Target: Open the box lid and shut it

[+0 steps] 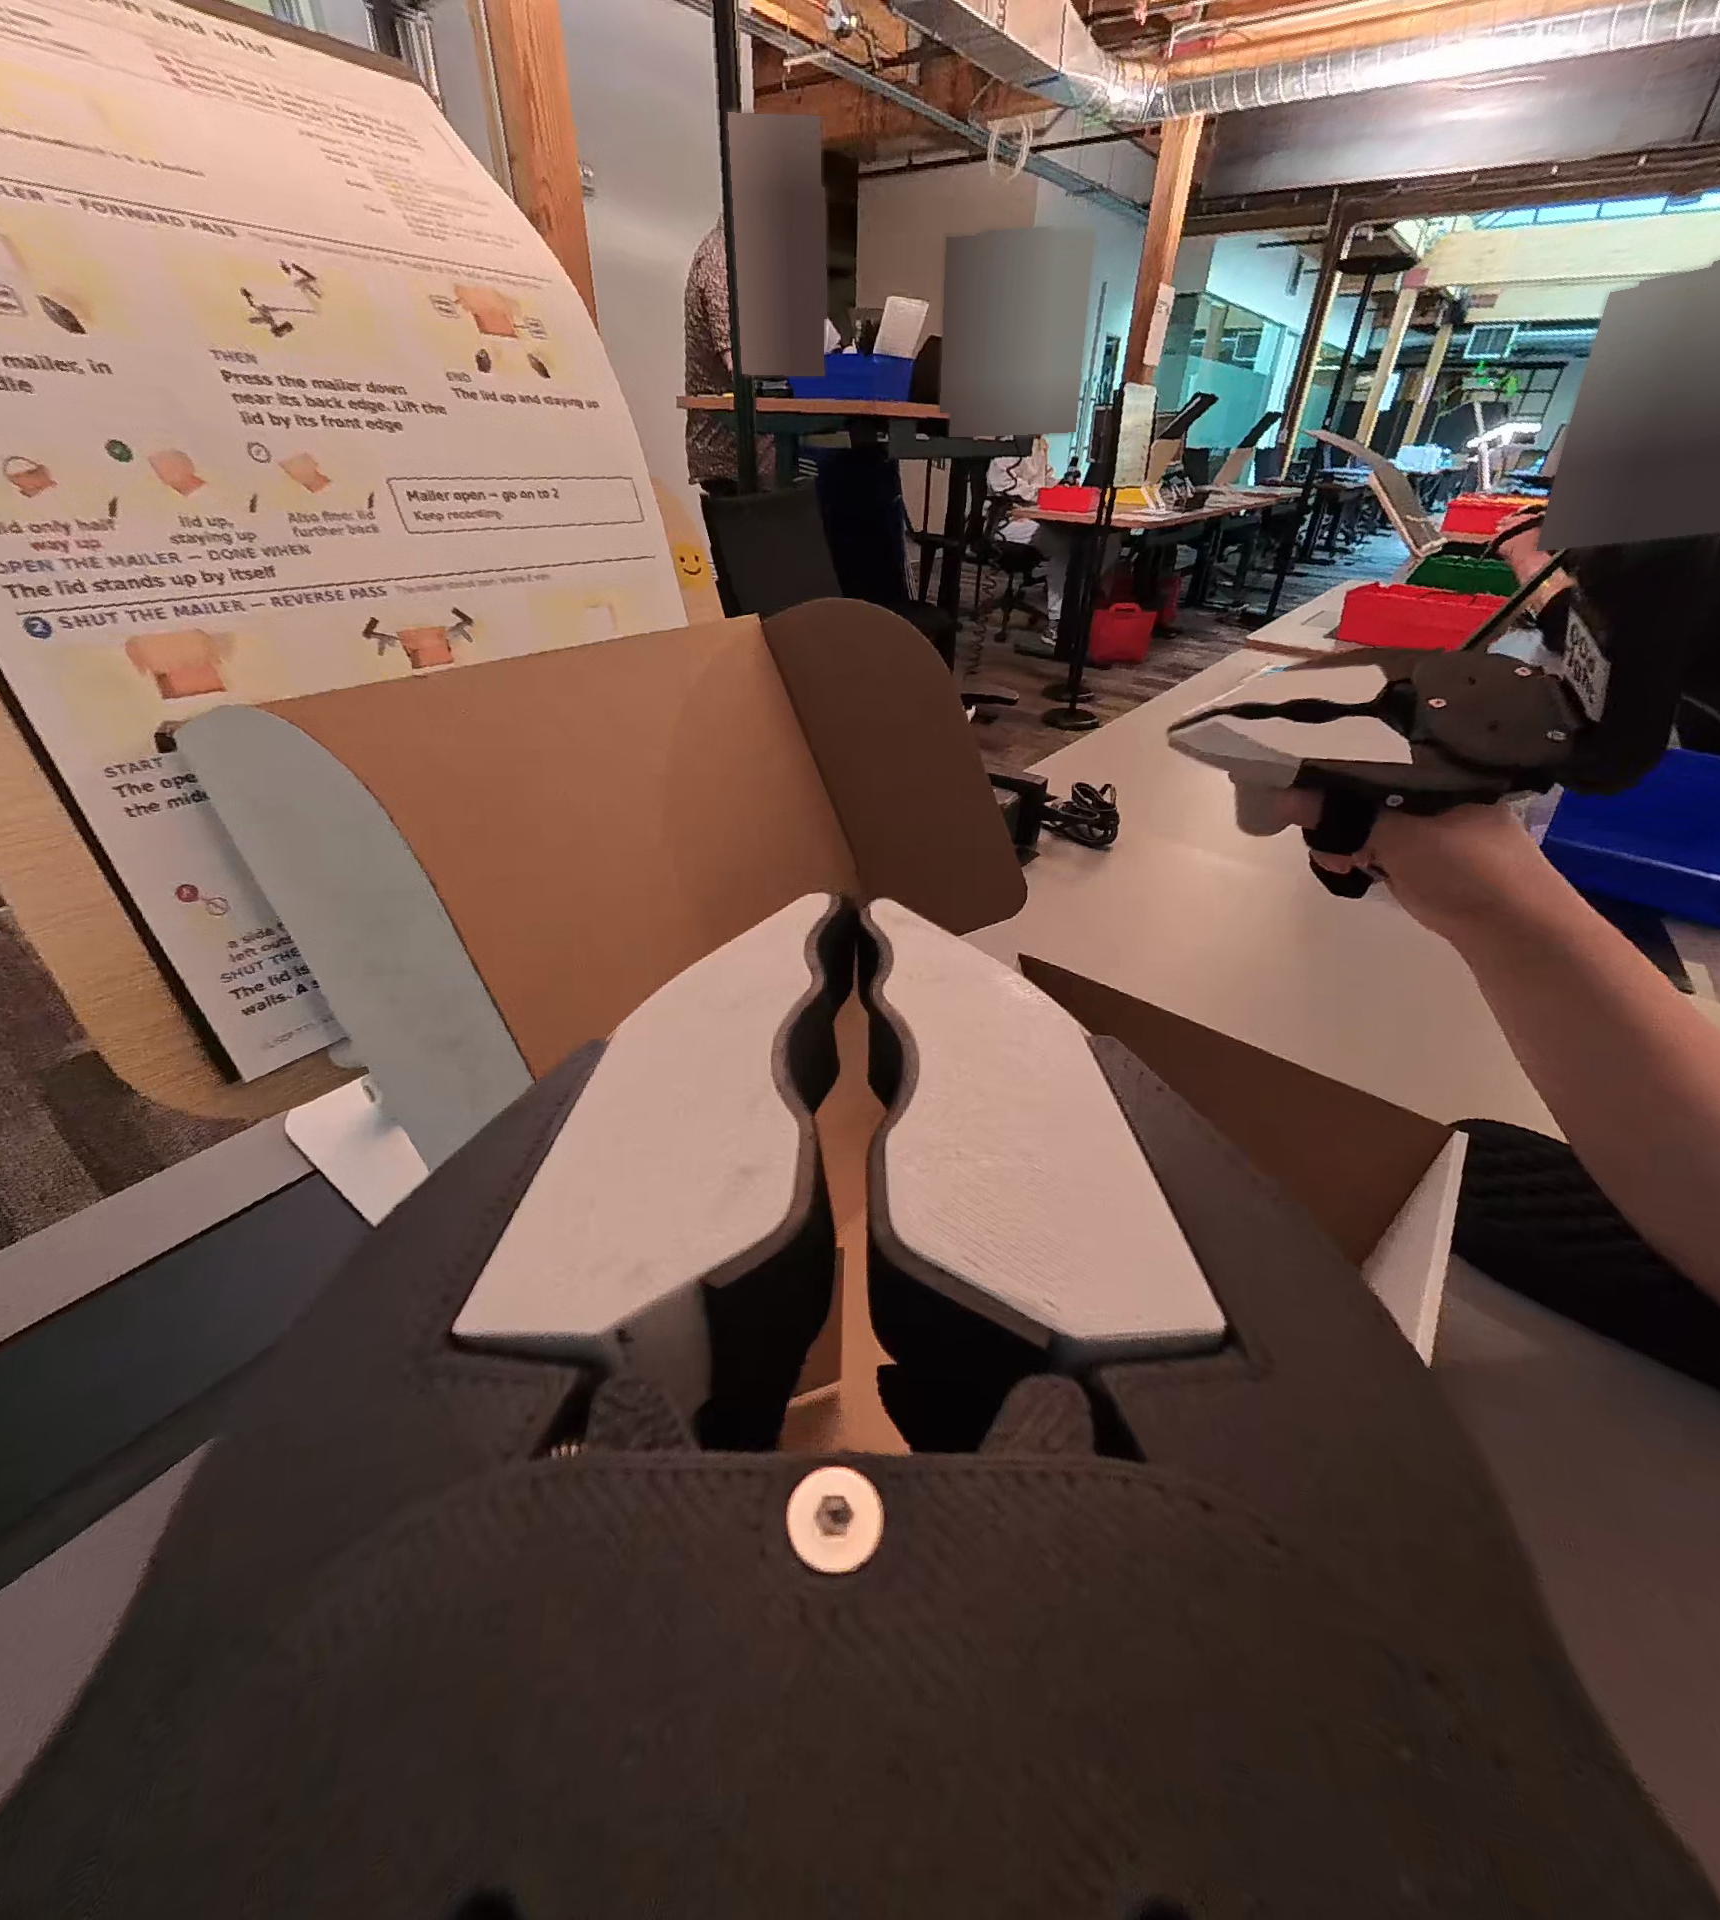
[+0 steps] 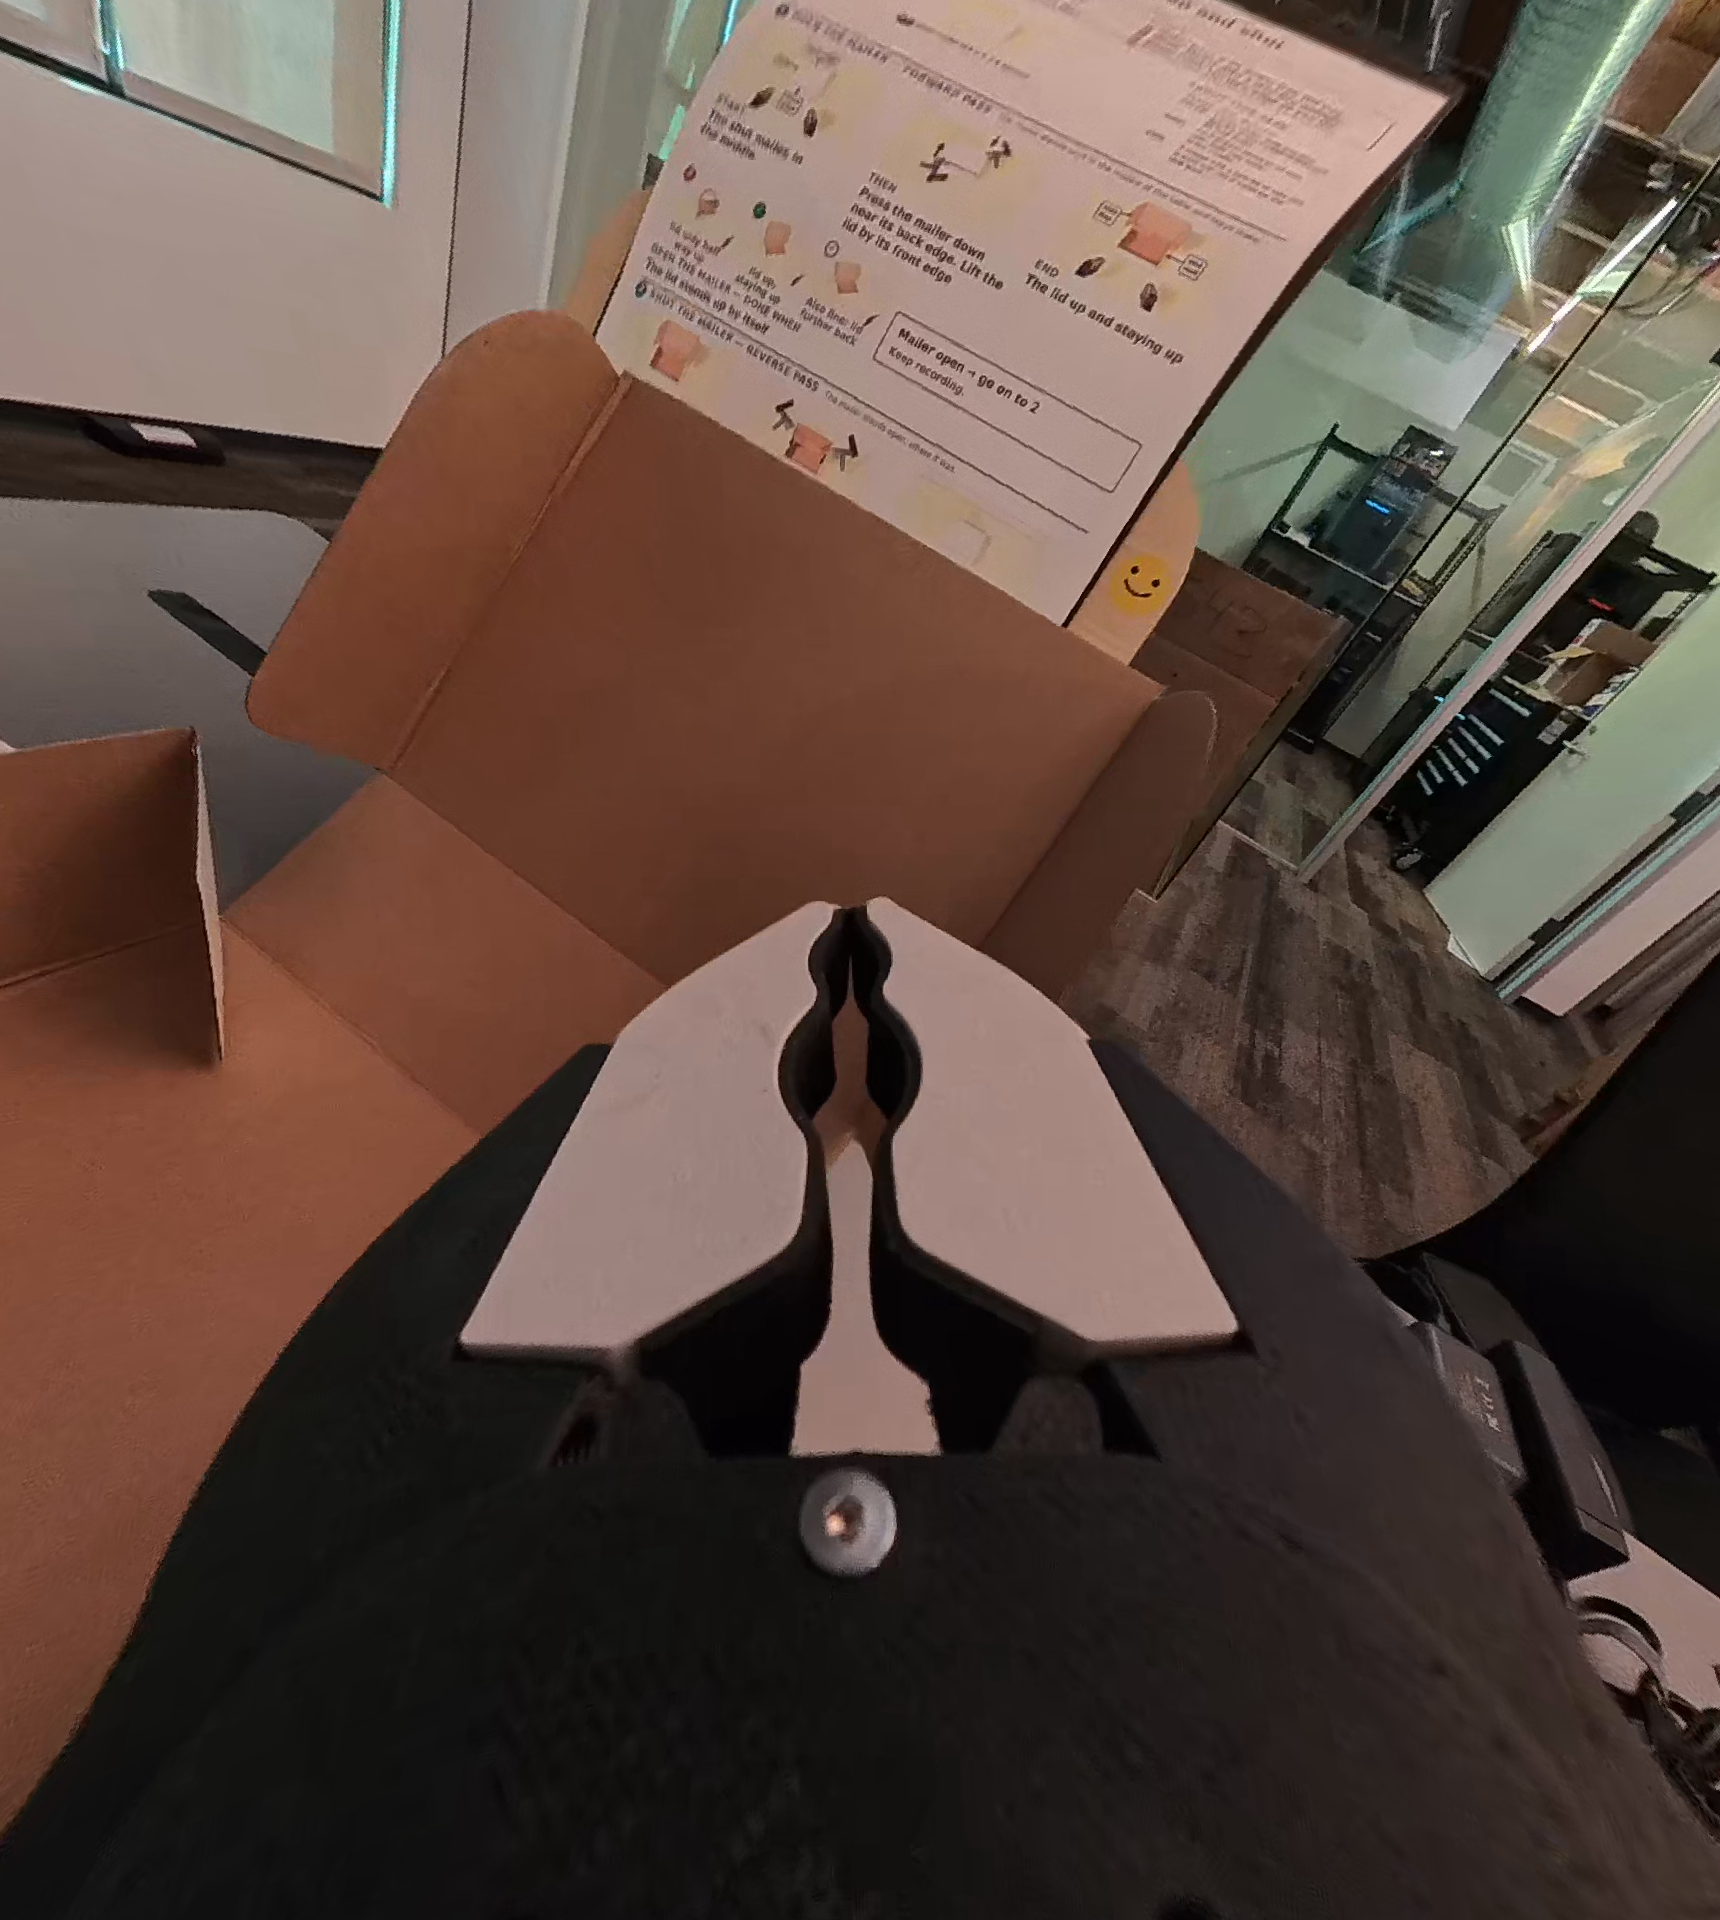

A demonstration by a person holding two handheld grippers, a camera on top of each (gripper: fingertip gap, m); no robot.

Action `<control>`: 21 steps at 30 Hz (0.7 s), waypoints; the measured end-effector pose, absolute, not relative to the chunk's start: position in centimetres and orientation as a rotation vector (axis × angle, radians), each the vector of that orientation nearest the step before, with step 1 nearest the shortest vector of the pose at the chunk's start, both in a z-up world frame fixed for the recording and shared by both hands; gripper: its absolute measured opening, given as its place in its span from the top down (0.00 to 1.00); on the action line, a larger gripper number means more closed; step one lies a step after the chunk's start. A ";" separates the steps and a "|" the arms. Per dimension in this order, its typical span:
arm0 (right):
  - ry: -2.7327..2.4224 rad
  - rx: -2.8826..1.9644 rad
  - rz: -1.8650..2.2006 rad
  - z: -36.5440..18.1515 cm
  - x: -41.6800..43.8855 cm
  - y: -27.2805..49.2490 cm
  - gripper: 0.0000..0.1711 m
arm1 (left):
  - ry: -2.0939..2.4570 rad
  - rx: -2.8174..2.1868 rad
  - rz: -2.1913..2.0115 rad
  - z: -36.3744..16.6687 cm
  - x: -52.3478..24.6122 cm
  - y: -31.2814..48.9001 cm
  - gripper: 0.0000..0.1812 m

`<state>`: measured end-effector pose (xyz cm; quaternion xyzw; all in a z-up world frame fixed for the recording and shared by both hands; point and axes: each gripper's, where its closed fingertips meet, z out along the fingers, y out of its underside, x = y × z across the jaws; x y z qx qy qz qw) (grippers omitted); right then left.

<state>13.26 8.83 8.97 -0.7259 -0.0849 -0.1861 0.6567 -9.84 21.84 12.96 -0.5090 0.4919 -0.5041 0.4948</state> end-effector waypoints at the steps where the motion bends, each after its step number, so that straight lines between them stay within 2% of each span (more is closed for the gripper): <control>1: -0.184 -1.633 -0.411 9.3 13.3 8.6 1.00 | 1.185 -1.235 -1.228 13.0 -10.0 21.9 1.00; 13: -0.142 -1.545 -0.328 11.4 13.4 7.1 1.00 | 1.212 -1.174 -1.304 14.0 -9.7 19.4 1.00; 21: -0.134 -1.517 -0.409 11.7 14.7 6.6 1.00 | 1.248 -1.160 -1.229 13.8 -9.9 19.6 1.00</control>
